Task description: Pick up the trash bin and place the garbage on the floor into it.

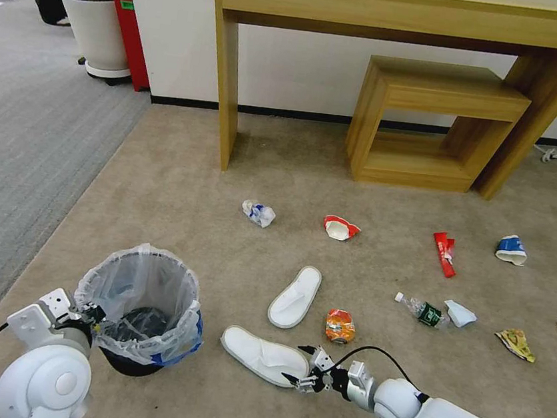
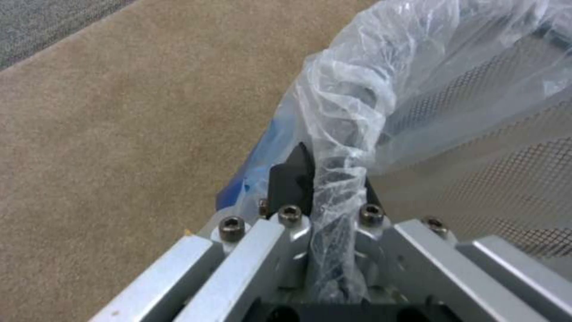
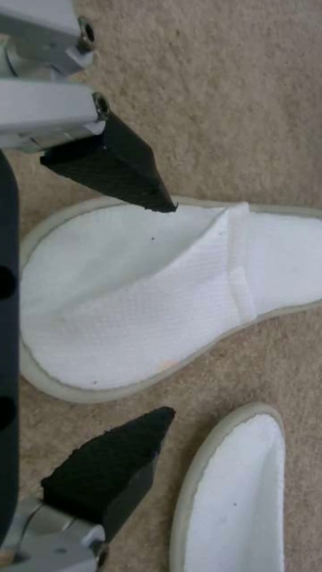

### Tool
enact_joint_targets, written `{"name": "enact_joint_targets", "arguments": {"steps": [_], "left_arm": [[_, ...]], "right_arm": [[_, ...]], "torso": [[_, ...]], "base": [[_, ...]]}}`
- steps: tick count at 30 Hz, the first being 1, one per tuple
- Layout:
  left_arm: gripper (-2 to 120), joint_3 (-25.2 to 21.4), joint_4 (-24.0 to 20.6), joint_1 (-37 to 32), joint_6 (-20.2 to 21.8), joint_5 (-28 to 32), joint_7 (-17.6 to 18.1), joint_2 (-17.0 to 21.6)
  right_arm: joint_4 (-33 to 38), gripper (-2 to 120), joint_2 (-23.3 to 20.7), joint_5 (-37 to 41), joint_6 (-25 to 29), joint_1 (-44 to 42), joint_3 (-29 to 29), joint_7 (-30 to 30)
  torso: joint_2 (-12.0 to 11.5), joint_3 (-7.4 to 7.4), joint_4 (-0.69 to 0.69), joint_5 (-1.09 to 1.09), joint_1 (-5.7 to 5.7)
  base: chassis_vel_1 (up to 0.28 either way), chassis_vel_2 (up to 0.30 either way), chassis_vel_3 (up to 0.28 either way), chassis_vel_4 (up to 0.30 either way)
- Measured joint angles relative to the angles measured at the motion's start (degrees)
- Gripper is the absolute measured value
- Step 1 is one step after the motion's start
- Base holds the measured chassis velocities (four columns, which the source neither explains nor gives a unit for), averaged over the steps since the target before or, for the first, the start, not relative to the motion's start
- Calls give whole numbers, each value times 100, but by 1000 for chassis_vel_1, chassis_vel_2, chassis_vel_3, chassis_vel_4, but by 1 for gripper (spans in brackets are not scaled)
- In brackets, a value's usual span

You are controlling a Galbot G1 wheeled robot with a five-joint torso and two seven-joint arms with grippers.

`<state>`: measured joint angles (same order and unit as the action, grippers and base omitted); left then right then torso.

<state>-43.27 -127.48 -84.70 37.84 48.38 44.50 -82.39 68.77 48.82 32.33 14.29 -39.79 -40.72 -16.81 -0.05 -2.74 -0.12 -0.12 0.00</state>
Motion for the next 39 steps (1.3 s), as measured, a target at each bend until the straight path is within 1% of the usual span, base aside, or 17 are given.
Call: {"name": "enact_joint_targets", "arguments": {"steps": [8,21,39], "left_arm": [[1,-2,3,1,-8,-2,-7,0],[1,-5,0,22,-30,-6,-16,-5],[1,-8,-33,-3,-58,-39,-34,-19]], "right_arm": [[-94,84,91,6,18,94,-76,0],[-201,84,251,58,32,358,-416,14],[-355,80,308,71,83,415,-588,-13]], "torso": [[0,0,0,0,0],[0,0,0,0,0],[0,0,0,0,0]], "base": [[0,0,0,0],[0,0,0,0],[0,0,0,0]]}}
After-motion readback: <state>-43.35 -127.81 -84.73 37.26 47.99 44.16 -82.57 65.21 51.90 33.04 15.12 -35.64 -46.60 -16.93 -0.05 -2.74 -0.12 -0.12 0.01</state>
